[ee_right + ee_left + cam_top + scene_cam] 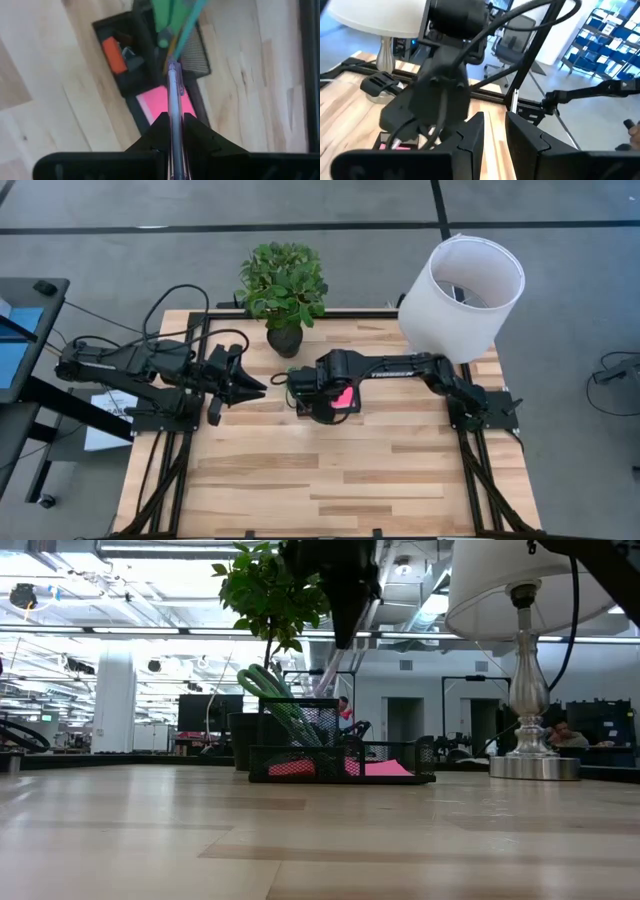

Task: Pick and place office supplies into organizer
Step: Put the purple pen into the black desk organizer

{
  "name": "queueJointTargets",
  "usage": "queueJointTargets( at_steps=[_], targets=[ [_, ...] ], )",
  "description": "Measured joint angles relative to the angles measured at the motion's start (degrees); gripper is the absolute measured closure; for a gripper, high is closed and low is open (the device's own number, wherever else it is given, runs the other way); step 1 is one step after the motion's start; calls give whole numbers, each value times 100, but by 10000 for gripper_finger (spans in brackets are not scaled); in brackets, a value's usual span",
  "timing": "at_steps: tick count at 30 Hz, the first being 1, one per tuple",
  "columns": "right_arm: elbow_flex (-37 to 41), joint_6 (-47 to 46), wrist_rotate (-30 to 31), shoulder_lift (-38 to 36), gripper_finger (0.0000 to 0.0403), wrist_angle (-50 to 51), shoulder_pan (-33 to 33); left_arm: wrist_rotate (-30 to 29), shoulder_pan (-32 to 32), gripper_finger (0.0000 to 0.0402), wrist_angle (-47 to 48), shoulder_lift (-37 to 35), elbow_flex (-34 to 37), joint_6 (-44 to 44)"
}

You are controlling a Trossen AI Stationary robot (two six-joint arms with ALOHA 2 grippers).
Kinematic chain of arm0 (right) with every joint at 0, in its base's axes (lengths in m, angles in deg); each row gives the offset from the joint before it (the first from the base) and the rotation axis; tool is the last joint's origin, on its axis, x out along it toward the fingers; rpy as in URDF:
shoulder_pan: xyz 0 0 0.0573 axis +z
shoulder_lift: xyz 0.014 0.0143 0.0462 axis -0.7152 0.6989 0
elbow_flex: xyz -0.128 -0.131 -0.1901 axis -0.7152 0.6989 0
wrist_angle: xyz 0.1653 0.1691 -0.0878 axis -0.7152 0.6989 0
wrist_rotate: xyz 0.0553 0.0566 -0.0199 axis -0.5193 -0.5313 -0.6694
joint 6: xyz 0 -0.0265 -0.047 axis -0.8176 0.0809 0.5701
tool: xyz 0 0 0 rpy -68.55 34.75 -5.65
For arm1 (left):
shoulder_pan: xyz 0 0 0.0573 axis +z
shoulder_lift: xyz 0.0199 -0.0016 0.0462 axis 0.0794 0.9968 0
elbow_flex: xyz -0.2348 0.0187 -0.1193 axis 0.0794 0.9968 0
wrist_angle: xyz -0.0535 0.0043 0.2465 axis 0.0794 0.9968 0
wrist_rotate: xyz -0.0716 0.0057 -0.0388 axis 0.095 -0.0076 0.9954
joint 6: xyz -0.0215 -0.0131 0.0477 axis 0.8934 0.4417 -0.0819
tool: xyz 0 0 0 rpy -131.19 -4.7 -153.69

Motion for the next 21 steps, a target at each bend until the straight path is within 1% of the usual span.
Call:
queueJointTargets(
  at_steps=[6,8,11,17,21],
  targets=[
    [11,0,2,12,375,-1,-142,-1,2,330,248,4,0,10],
    [55,2,-2,12,368,-4,-179,-1,2,330,274,4,0,11],
    [224,2,-28,12,363,-57,-239,-1,2,330,327,4,0,11],
    [483,118,-150,18,367,-259,-281,45,2,330,323,4,0,2],
    [483,457,-170,18,339,-754,-261,46,2,330,323,4,0,-2]
  ],
)
